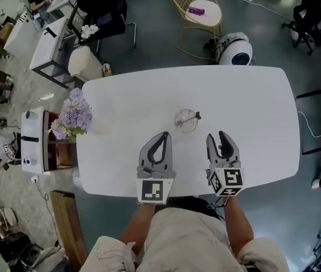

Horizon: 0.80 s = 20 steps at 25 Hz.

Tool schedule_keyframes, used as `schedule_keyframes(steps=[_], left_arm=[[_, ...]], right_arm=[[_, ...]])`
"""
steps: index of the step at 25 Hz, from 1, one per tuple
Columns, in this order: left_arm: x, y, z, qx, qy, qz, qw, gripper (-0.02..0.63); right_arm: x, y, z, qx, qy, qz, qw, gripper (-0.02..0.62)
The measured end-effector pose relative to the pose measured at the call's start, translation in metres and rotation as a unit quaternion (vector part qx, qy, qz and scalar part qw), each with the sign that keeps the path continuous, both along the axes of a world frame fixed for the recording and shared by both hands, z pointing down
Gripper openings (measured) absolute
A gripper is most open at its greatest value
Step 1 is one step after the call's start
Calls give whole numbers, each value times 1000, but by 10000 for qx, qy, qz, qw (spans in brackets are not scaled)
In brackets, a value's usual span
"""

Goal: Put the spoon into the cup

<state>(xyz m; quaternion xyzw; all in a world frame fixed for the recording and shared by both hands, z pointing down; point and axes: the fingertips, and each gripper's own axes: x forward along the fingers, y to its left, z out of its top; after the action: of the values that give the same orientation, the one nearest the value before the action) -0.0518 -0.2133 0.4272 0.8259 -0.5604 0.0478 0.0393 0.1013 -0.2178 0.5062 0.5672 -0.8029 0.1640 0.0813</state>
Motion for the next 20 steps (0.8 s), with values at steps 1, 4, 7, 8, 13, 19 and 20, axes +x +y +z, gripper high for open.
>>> schedule_keyframes(steps=[1, 4, 7, 8, 13, 19, 20], left_arm=[[2, 8, -5, -4, 29, -22, 10000, 2], [9, 30, -22, 80, 120, -108, 9998, 2], [13, 51, -40, 327, 50, -128, 9994, 2], [14, 58, -46, 381, 31, -141, 9992, 2], [15, 96, -74, 610, -56, -275, 9977, 2], [10, 135, -96, 841, -114, -307, 9959, 2], [10, 139, -100, 906, -127, -330, 9953, 2]], right_arm=[[3, 8, -6, 51, -18, 7, 10000, 153], [16, 29, -22, 210, -1, 4, 9998, 153], [28, 45, -40, 425, 18, 37, 9991, 153], [30, 50, -48, 509, 18, 52, 9987, 153], [46, 80, -95, 1030, 157, 65, 9945, 153], [53, 116, -146, 1630, 263, 141, 9862, 152], [56, 121, -154, 1713, 248, 156, 9848, 152]])
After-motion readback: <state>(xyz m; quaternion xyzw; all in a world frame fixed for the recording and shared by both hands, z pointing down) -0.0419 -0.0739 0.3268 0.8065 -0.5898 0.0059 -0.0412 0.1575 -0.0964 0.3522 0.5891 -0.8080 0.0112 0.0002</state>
